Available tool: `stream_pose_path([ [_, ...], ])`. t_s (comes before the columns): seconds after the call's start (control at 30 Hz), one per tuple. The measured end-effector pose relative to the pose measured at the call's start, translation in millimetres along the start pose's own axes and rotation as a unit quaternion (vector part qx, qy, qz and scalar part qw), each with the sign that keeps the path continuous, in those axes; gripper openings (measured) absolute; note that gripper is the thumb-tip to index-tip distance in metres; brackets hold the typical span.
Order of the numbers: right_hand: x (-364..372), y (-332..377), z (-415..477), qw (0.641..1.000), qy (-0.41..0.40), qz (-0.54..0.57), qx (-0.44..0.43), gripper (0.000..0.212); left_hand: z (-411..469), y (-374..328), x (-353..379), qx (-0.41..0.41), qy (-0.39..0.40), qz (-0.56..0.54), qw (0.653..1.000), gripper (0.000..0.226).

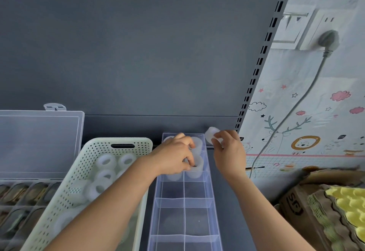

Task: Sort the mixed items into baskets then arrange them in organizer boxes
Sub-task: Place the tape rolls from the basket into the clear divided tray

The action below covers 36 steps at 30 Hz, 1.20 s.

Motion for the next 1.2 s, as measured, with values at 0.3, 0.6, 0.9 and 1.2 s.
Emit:
stream_pose_path([
  [0.3,-7.8,28.0,-15.2,0.994,0.030,0.087,-0.065,0.009,-5.7,-5.1,3.1,-0.032,-0.110,0.025,0.993,0.010],
  [0.6,6.5,47.7,-29.8,0.972,0.161,0.106,-0.132,0.013,-36.1,8.3,-17.3,-0.029,-0.212,-0.127,0.969,0.017],
  [0.9,13.0,44.7,-34.9,0.974,0.161,-0.123,-0.104,0.016,-55.5,17.8,-8.7,-0.100,-0.134,-0.010,0.986,0.017],
  [1.2,16.8,43.3,-37.5,0.960,0.220,-0.169,-0.024,0.018,-43.4,24.0,9.0,-0.103,-0.052,0.080,0.990,0.014],
])
Point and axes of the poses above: each hand's wrist, its own z-axis towards the middle knuckle, its own x-axis out of the palm, y = z × x, the point moved 3 cm from there along z, towards the middle knuckle, and after that the axes turned 3 degrees about x, right-handed, at the moved point
